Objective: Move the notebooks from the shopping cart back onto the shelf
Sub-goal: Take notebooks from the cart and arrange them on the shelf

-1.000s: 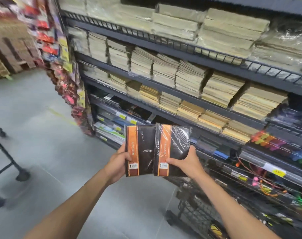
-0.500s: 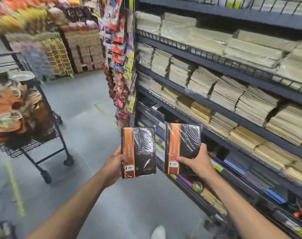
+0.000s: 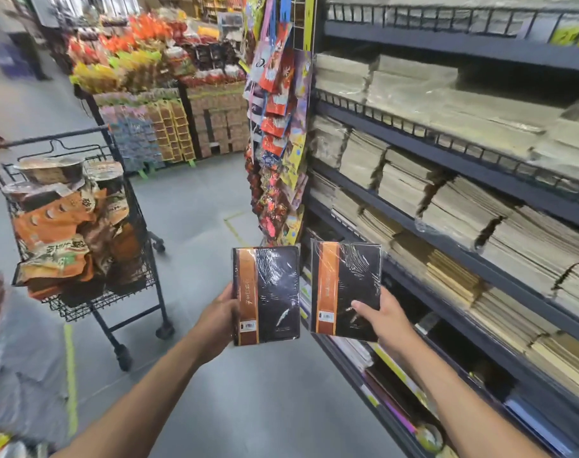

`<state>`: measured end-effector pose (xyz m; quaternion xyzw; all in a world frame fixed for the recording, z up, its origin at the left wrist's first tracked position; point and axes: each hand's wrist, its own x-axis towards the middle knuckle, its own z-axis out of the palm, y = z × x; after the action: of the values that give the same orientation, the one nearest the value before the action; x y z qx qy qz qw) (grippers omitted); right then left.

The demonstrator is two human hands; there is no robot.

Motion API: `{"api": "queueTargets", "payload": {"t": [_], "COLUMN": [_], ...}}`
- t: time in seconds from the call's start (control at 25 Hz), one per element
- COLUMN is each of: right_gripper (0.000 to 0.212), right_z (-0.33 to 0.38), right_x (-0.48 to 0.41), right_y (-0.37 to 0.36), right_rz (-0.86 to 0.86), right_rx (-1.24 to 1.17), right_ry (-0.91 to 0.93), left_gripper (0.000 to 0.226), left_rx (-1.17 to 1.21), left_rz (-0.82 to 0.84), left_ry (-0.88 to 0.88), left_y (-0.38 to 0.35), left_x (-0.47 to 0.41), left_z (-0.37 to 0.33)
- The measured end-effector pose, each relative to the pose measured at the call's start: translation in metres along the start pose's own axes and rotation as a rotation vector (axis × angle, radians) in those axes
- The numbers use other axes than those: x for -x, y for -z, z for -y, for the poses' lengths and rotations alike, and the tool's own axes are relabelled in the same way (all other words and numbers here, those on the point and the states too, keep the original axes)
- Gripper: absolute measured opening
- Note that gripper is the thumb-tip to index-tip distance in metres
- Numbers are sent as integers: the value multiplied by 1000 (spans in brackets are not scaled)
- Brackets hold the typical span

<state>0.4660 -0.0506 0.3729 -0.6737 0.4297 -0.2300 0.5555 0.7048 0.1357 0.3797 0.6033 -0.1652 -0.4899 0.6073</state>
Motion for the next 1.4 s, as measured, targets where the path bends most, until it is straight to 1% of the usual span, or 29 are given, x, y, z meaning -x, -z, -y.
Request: {"api": "queueTargets", "payload": {"t": [0.16,0.32,0.4,0.48,0.56,0.72,0.96,1.08,1.16,1.32,1.4], "right_gripper": [43,41,39,38,37,42,46,50,49,49,47], "right_z": [4,3,2,5,7,8,14,13,10,0,-8], "right_x": [-51,-79,-90,-95,-97,-92,-71,-61,-56,-56,-60], "right_y": [12,26,37,47,55,63,55,47,46,48,49], "right_rz": [7,-18,-52,-92,-150,-324,-588,-701,-746,-801,-808], "right_rx": [-5,-9,-2,-20,-30,-62,-145,-182,-203,-225,-229], "right_ry": [1,-24,-34,-50,-72,-106,-148,-180,-193,-207,-201], "left_gripper": [72,73,72,78,85,74,73,73,71,77,77], "left_rx": [-14,-42,-50,-58,-50,-49,-151,-190,-216,-217,-230], "left_rz": [24,27,65,131,179,269,519,597,633,647,649], "left_ry": [-8,13,17,23,32,58,135,156,171,174,162], "left_y": [-16,-28,-37,-44,-55,-74,-91,-99,-104,-109,-113], "left_x": [-50,-88,-110,-135,-154,-193,-235,-252,-261,-281,-294], "left_z": [-22,-32,-38,-42,-49,-61,-80,-88,-89,-82,-73]}}
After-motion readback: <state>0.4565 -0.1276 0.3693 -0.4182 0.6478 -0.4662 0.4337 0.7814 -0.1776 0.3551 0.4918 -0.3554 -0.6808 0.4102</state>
